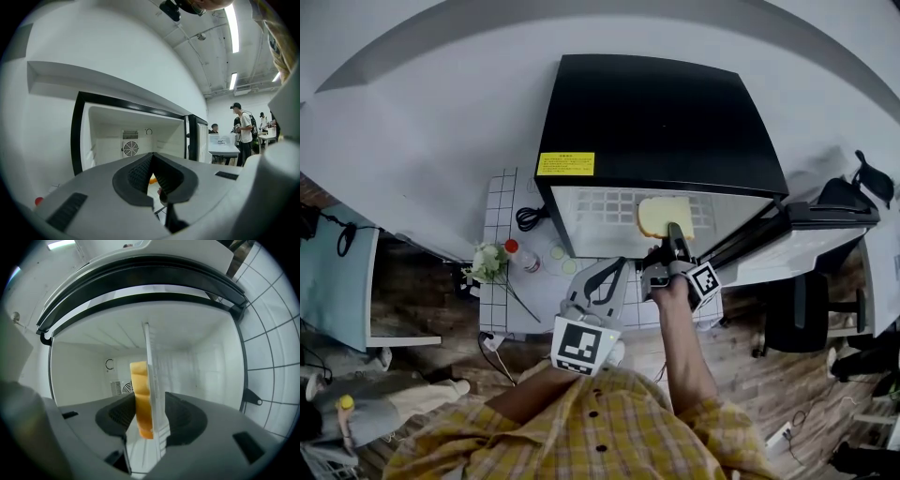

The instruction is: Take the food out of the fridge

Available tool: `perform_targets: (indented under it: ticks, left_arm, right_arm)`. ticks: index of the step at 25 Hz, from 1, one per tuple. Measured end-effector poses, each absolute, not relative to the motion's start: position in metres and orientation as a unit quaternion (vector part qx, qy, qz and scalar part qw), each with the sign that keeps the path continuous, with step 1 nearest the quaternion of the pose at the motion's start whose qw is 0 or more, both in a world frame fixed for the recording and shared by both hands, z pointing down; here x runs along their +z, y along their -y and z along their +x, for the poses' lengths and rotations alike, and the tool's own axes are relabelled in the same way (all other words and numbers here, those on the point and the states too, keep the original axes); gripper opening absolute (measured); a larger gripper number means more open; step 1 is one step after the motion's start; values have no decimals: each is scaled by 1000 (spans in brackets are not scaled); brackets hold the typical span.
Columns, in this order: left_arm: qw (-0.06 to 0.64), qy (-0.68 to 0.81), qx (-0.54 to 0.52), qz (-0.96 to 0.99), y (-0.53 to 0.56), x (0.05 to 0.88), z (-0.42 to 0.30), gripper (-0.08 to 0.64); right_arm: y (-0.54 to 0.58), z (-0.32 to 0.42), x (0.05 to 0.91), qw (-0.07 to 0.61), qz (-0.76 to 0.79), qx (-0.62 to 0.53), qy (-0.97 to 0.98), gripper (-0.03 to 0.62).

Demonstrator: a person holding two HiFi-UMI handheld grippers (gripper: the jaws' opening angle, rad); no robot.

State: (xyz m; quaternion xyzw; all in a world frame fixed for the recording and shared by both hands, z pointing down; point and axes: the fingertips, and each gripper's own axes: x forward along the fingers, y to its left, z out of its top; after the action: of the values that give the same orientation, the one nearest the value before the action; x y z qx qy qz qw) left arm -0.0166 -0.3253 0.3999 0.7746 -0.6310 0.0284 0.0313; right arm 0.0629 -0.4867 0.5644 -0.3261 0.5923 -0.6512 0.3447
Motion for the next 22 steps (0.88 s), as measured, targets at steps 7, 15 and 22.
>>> perform_targets:
  ticks: [7,15,22]
  left_arm:
    - [45,627,19,778,325,401,-12,5]
    - [43,622,22,782,321,403,-7,5]
    - [47,620,18,783,314,402,-7,5]
  right_arm:
    - [484,64,555,343,-318,-655,-593,86]
    - [464,70,538,358,-299,-655,-595,84]
    - [433,70,512,367,-277,-648,-607,84]
